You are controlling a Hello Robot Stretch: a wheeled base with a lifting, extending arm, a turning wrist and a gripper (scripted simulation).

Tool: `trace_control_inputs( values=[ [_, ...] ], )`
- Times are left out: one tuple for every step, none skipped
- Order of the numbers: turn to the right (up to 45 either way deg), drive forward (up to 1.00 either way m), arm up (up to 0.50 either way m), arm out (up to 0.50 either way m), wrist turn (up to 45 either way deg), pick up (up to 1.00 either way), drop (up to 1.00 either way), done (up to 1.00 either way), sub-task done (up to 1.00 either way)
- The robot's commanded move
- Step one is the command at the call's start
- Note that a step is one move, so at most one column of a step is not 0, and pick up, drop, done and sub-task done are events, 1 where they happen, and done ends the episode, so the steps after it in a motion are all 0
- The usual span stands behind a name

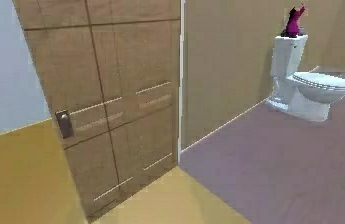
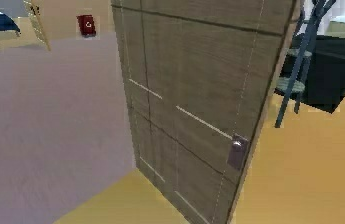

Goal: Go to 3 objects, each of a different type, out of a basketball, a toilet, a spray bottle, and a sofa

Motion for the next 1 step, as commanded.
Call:
trace_control_inputs(
  values=[
    [45.0, 0.0, 0.0, 0.0, 0.0, 0.0, 0.0, 0.0, 0.0]
  ],
)
